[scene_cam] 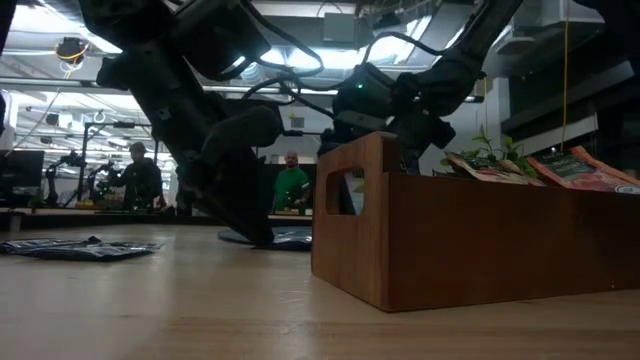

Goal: Pick & Place Tea
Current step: Put the purple tea bag into the left section of the wooden organizer

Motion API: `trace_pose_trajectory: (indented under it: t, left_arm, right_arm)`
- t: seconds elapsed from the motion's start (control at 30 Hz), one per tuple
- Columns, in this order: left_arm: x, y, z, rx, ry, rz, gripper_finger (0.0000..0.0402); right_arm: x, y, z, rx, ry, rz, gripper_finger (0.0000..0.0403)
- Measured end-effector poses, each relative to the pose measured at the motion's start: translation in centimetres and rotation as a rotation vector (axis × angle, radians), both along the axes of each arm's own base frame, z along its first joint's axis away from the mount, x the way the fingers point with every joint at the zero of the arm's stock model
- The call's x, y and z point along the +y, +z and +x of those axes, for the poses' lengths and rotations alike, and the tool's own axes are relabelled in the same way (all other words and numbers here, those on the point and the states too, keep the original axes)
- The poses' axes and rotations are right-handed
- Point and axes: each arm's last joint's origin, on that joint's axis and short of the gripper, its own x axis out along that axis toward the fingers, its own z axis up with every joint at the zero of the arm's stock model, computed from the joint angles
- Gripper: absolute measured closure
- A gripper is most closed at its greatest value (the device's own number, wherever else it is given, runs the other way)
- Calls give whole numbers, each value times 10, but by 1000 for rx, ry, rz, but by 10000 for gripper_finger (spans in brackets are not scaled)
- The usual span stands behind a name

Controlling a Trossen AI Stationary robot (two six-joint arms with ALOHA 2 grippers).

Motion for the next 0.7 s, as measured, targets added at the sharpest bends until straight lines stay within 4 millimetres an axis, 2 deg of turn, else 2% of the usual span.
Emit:
trace_pose_trajectory:
  t: [0.23, 0.4, 0.53, 0.7]
  left_arm:
    - [0, 0, 0, -6, 5, 8, 375]
    - [0, 0, 0, -6, 5, 9, 375]
    - [-1, 0, 0, -7, 5, 11, 375]
    - [-1, 1, 0, -9, 2, 13, 375]
  right_arm:
    - [-1, 4, 12, -25, 15, -9, 278]
    - [-2, 11, 19, -59, 22, -27, 279]
    - [-3, 14, 21, -80, 39, -45, 311]
    - [-2, 15, 22, -82, 53, -39, 381]
